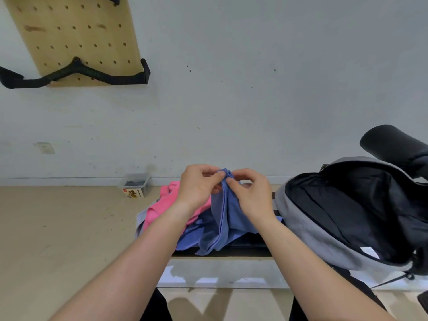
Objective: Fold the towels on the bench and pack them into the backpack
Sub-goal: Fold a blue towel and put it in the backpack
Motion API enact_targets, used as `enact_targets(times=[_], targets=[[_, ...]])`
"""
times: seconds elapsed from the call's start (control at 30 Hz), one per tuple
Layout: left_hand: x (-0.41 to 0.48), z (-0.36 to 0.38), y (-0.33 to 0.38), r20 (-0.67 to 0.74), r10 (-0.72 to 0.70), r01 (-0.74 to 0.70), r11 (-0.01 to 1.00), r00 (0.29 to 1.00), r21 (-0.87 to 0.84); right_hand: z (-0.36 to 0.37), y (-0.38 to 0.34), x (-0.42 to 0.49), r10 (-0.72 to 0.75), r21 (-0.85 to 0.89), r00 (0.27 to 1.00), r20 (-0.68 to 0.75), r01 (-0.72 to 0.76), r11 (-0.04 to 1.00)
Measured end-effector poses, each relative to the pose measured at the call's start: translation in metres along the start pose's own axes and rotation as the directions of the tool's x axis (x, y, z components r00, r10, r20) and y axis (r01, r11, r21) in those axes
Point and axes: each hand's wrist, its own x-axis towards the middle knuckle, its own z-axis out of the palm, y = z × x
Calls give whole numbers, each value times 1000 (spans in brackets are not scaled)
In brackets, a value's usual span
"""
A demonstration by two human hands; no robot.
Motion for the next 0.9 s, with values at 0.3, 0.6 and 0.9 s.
enact_targets(times=[0.3,0.6,0.9], targets=[[-2,-8,4,8,-7,7,1000,1000,4,16,7,-8,-95,-53,994,51,98,994],[-2,-31,-2,155,82,-118,964,984,240,-16,9,21,-19,-155,986,167,45,987],[-4,-51,8,224,182,-244,926,957,290,-26,11,33,0,-325,877,480,178,929]])
